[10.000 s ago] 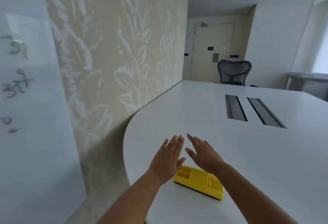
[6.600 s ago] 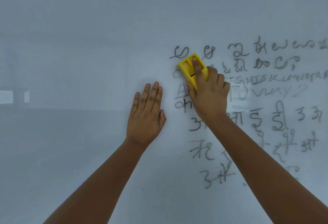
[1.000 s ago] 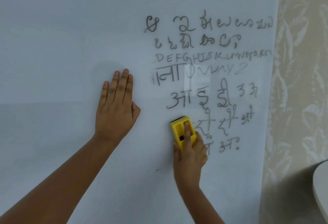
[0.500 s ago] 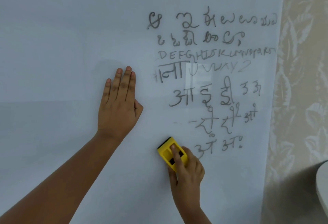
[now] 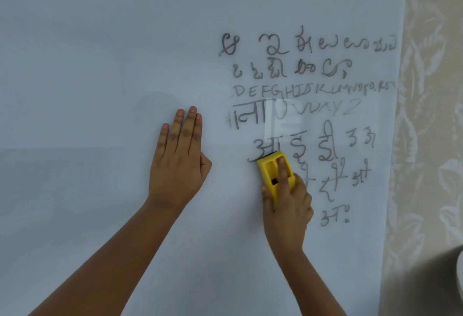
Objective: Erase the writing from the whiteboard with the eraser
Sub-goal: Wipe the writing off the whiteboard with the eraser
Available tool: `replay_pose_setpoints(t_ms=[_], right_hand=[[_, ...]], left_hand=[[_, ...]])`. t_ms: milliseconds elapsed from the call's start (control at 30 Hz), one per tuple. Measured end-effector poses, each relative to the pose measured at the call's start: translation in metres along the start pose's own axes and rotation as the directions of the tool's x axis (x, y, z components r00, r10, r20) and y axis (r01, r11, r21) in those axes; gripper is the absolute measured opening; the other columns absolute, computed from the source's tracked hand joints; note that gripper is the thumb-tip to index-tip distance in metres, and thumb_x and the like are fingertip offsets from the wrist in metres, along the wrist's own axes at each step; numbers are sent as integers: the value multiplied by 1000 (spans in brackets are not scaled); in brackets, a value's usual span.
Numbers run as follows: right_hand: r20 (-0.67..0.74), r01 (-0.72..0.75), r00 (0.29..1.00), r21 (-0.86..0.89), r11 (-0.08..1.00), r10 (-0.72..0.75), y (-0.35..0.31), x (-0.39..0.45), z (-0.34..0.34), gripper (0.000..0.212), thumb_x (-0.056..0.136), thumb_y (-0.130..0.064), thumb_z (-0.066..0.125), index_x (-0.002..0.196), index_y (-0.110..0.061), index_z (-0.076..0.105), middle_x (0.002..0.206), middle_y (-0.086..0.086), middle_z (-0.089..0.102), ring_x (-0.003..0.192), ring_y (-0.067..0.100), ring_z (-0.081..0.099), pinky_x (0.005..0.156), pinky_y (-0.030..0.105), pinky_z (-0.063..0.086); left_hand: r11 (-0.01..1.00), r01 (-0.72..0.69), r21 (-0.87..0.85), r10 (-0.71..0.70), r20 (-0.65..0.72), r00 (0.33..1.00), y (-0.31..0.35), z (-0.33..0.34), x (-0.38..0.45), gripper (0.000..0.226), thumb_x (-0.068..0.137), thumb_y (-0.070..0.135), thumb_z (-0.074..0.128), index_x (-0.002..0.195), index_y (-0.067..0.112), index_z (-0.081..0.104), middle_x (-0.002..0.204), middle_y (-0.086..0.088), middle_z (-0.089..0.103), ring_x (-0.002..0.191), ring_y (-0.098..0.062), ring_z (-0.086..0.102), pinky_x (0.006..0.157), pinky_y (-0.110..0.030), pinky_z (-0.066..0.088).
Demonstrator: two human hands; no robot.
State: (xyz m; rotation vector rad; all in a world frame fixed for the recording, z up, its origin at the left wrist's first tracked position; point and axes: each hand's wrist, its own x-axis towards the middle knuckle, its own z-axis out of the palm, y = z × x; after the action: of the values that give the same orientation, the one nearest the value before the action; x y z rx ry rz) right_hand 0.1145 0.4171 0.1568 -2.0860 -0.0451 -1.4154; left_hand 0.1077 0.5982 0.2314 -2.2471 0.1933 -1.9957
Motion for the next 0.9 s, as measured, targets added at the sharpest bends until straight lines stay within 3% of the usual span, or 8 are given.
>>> replay_pose_setpoints(t_ms=[100, 233, 300, 433, 633, 800, 900], right_hand=[[-42, -69, 997, 4, 998, 70, -17, 26, 4, 68, 90, -34, 54, 143, -36, 12, 138, 18, 39, 112, 38, 44, 87, 56, 38], [0, 133, 991, -55, 990, -133, -24, 19, 0, 65, 86, -33, 60, 142, -29, 28, 127, 21, 49, 98, 39, 53, 76, 54, 45], [38, 120, 992, -84, 989, -117, -9, 22, -7, 65, 88, -36, 56, 143, -31, 23, 131, 20, 46, 101, 39, 51, 78, 53, 44], [-2, -63, 998, -55, 997, 63, -11, 51, -6, 67, 91, -40, 49, 144, -36, 9, 140, 16, 34, 112, 35, 43, 87, 52, 39], [41, 153, 988, -65, 986, -151, -19, 32, -5, 67, 90, -39, 51, 143, -36, 11, 130, 17, 44, 101, 35, 48, 77, 51, 44], [-47, -36, 998, -49, 998, 34, -21, 66, -6, 68, 91, -40, 48, 143, -37, 4, 135, 18, 38, 108, 35, 43, 84, 53, 40], [-57, 100, 993, -46, 994, -102, -48, 56, 2, 68, 90, -39, 49, 143, -37, 6, 129, 20, 45, 99, 35, 48, 77, 51, 43]], left_hand=[[1000, 3, 3, -3, -4, 1000, 0, 0, 0, 58, 88, 15, 29, 143, -2, 28, 149, -18, 32, 139, -31, 26, 114, -45, 19], [1000, 2, 12, -2, -5, 1000, -1, 0, 0, 58, 88, 15, 29, 143, -3, 29, 149, -18, 33, 139, -31, 27, 114, -45, 20], [1000, -3, 3, 3, -4, 1000, -1, -1, -1, 58, 88, 14, 30, 143, -3, 30, 149, -18, 33, 139, -31, 26, 114, -45, 19], [1000, 2, 0, -2, -17, 1000, -1, 1, -1, 58, 88, 13, 31, 143, -3, 28, 150, -18, 31, 140, -30, 22, 114, -45, 18], [1000, 0, 3, 0, -15, 1000, -1, 1, -2, 59, 87, 13, 34, 143, -3, 29, 150, -18, 31, 140, -30, 22, 114, -46, 19], [1000, 0, -2, 0, -27, 1000, -1, 3, -2, 59, 86, 13, 36, 143, -3, 29, 149, -18, 31, 139, -30, 23, 114, -46, 19], [1000, 3, -5, -3, -27, 1000, -2, 3, -2, 58, 87, 14, 33, 143, -3, 29, 149, -19, 33, 139, -29, 23, 114, -46, 20]])
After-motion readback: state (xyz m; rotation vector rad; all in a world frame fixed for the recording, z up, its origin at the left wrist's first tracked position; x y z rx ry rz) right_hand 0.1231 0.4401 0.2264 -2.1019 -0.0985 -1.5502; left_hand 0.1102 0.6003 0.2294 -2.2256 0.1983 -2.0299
